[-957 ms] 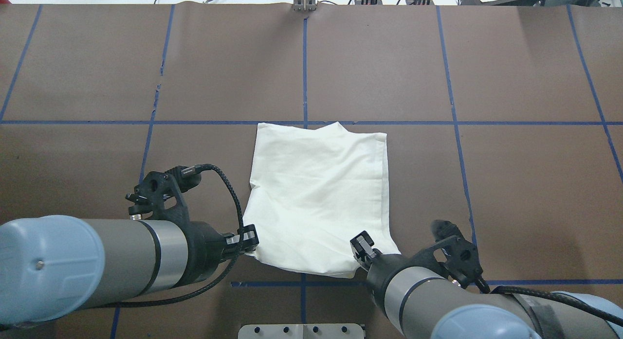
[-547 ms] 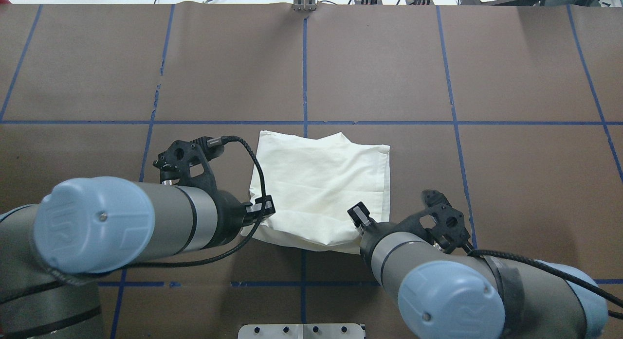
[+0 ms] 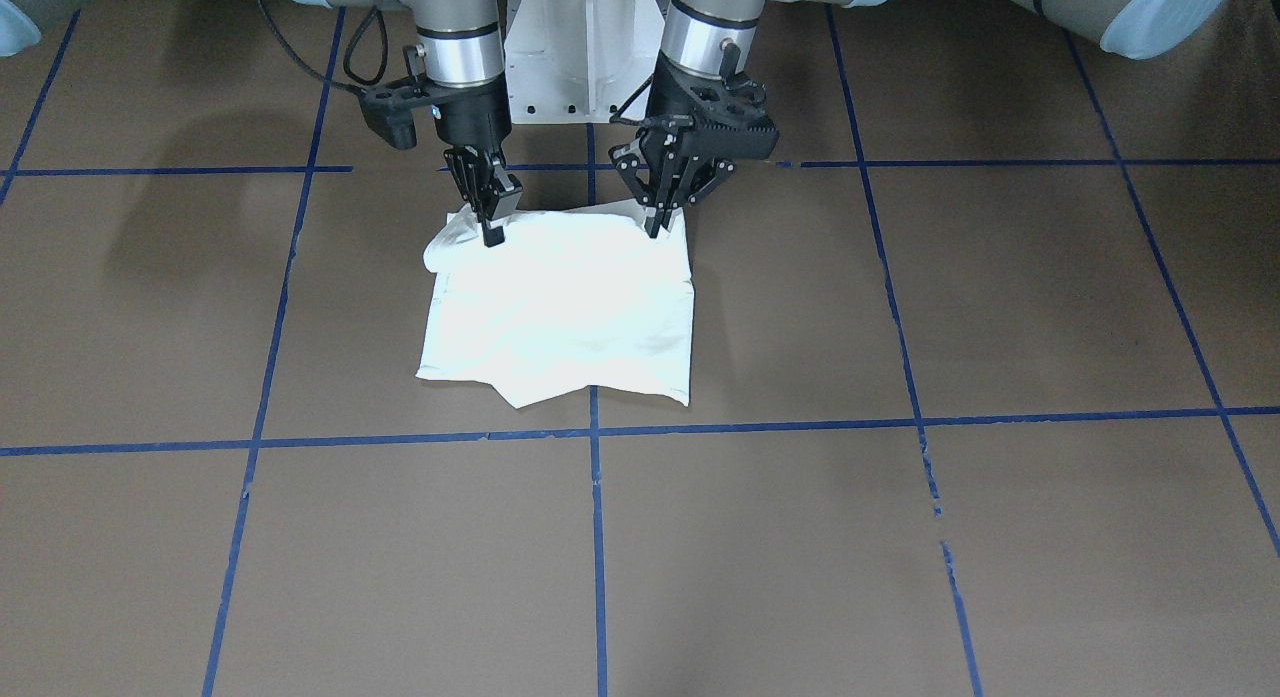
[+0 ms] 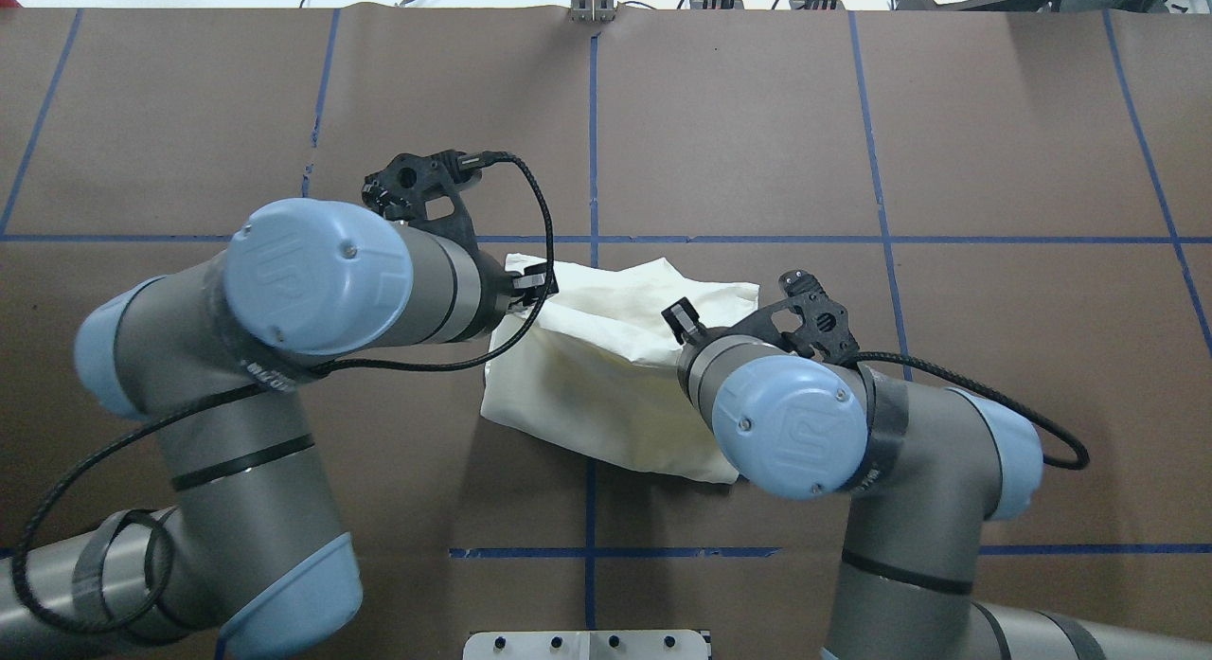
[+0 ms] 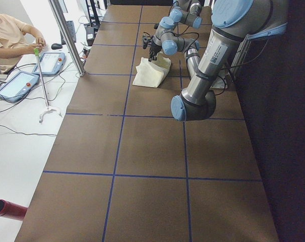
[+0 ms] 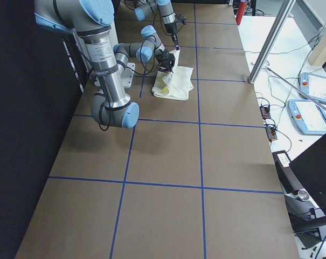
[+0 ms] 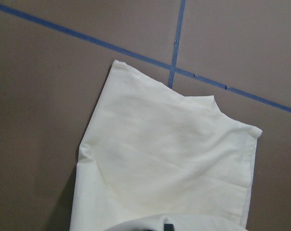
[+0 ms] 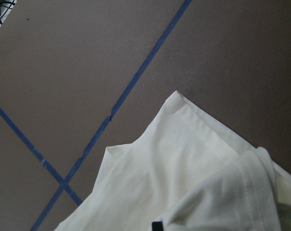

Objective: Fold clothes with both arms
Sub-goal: 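Lift the near edge with both grippers and fold it toward the far end, then lay the folded edge down on the far end and release both grippers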

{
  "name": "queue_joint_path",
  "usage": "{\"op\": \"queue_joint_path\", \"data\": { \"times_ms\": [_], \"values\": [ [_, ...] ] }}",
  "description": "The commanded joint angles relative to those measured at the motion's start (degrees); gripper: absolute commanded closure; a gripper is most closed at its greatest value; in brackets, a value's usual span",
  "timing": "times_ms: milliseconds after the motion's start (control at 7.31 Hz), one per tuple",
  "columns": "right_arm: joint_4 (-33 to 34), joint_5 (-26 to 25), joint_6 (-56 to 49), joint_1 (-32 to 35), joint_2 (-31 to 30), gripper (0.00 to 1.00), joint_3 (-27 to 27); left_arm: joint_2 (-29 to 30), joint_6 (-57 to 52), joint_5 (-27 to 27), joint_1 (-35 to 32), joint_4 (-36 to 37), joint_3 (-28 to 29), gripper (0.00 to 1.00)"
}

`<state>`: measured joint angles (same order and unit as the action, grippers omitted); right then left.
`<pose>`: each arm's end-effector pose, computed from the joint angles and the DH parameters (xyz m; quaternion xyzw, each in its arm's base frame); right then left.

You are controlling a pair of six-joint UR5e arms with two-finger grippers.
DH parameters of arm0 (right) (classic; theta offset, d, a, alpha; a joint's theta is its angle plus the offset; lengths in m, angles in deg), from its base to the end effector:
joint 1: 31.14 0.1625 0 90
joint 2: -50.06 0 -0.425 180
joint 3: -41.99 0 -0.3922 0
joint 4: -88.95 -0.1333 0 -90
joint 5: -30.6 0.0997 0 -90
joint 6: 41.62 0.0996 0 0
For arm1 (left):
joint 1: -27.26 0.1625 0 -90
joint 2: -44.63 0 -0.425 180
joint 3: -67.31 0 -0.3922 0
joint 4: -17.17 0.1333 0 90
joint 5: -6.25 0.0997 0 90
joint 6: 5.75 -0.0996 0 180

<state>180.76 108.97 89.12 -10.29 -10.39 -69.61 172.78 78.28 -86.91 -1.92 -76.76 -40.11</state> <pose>-0.5011 -0.3550 0.2147 0.0190 -0.4249 0.4992 0.7549 0.4795 -0.4142 0.1378 0.1270 0.4801 -0.1612 0.8529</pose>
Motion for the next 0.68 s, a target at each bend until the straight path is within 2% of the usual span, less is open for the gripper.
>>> {"op": "queue_joint_path", "data": {
  "times_ms": [0,137,547],
  "values": [
    [-4.8,0.8,-2.2,1.6,0.5,1.0,6.9,1.8,-3.1,0.3,-1.9,-11.1,13.3,1.0],
    [-5.0,0.8,-3.0,1.7,0.5,1.0,9.2,1.8,-4.2,0.3,-2.1,-13.8,16.5,1.0],
    [-9.0,0.8,-4.1,1.8,0.6,1.0,13.8,2.2,-4.9,0.3,-1.9,-14.4,19.5,1.0]
  ]
}}
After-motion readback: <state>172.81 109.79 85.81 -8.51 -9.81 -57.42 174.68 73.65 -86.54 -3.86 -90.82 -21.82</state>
